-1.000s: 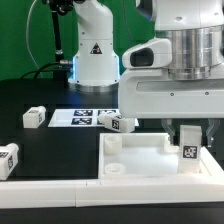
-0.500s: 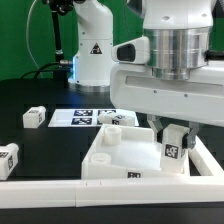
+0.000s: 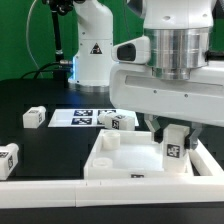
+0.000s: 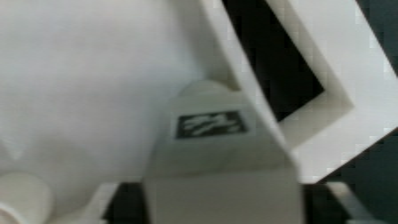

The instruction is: Assemble one leg

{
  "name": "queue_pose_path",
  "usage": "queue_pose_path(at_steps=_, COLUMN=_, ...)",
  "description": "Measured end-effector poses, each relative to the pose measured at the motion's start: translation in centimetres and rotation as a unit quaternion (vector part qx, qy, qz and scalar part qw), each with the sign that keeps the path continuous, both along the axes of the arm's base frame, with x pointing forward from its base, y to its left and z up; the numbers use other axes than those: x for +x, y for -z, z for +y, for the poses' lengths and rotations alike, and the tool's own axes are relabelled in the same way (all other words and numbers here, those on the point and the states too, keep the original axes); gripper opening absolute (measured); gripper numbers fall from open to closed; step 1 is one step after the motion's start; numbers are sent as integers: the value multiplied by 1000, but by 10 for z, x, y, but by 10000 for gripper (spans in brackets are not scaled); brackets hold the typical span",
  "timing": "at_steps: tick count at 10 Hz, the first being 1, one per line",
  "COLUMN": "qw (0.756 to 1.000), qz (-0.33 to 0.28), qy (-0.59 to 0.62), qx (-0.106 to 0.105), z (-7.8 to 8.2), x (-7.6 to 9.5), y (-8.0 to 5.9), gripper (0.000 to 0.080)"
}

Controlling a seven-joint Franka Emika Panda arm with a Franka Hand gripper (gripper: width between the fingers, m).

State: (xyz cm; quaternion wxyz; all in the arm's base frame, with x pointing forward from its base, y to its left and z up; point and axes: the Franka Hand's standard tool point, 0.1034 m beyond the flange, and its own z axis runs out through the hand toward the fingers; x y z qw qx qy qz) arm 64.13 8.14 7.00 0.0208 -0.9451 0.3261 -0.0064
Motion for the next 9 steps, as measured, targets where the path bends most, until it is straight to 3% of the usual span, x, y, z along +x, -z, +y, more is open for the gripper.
queue_pose_path(at_steps=1, qw=1000, qz=0, qy=0, qx=0, z=0, x=0, y=0, gripper=514)
queue_pose_path(at_steps=2, qw=1000, qz=0, qy=0, qx=0, z=1, x=0, y=-1, gripper=514)
queue_pose_path(at_steps=3, qw=1000, qz=-3, qy=-2, qx=2, z=4, x=3, y=-9, gripper=625)
queue_pose_path(at_steps=6, qw=1000, qz=-12, qy=-13, qx=11, z=14, x=13, y=-47, gripper=649)
queue_pose_path(at_steps=9, qw=1000, qz=-11, qy=-12, qx=10, z=13, x=11, y=-41, gripper=649)
